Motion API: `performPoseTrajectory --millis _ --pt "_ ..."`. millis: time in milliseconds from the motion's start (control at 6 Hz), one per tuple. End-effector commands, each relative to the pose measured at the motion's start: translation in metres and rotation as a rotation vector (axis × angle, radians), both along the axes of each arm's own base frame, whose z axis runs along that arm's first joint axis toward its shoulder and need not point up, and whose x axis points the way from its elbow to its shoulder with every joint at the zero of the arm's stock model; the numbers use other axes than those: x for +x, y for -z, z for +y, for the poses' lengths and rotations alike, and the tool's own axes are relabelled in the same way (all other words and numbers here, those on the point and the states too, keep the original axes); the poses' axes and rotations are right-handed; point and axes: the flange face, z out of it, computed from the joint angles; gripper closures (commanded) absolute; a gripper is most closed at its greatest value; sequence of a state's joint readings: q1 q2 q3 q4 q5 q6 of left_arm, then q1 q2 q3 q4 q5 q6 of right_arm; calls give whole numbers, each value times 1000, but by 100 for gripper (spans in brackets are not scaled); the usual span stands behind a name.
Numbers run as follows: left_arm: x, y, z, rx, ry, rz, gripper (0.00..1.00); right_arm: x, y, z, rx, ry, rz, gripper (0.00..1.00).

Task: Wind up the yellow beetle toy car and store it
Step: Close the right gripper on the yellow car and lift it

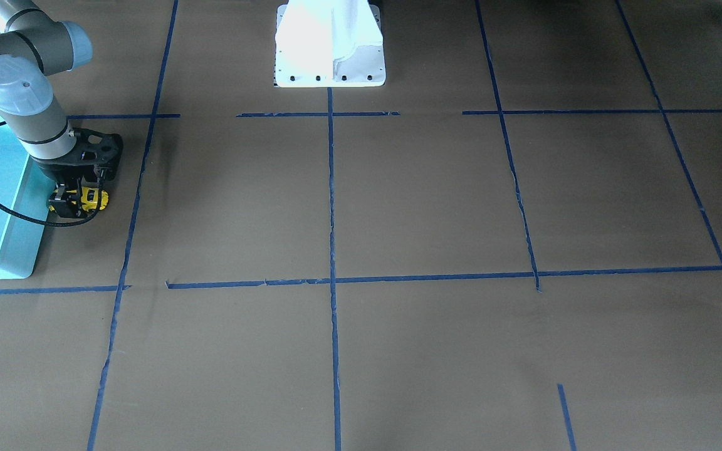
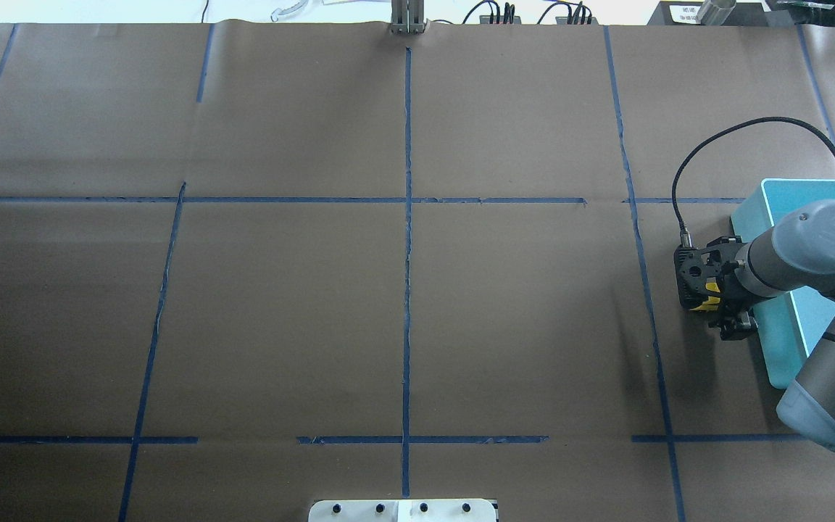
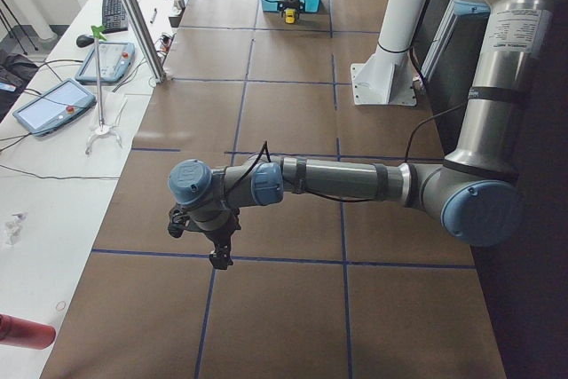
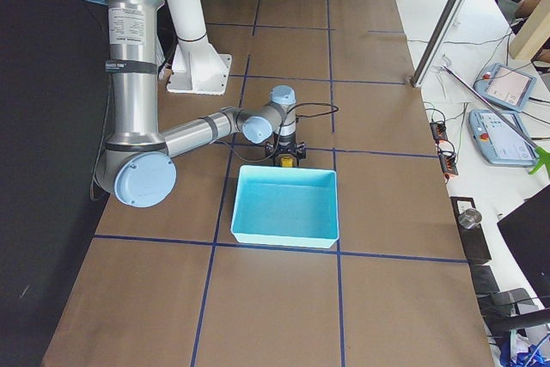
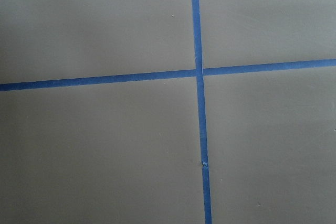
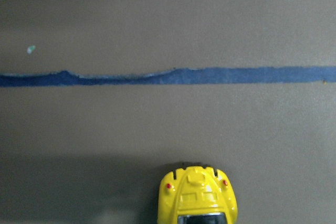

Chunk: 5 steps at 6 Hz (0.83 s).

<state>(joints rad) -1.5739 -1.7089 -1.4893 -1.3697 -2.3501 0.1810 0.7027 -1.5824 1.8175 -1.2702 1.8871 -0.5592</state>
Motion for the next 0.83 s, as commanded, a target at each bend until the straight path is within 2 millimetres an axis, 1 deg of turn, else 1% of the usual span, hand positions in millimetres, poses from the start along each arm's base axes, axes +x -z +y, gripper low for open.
performPoseTrajectory --millis 0,167,333,667 --pt "0 3 0 6 0 0 0 3 -2 -3 14 -3 11 74" --pt "0 4 0 6 0 0 0 11 7 -7 53 -34 20 100" --pt "0 4 0 6 0 0 0 36 18 -19 57 -83 3 100" --pt "0 5 -1 10 0 3 0 74 101 13 111 -103 -70 100"
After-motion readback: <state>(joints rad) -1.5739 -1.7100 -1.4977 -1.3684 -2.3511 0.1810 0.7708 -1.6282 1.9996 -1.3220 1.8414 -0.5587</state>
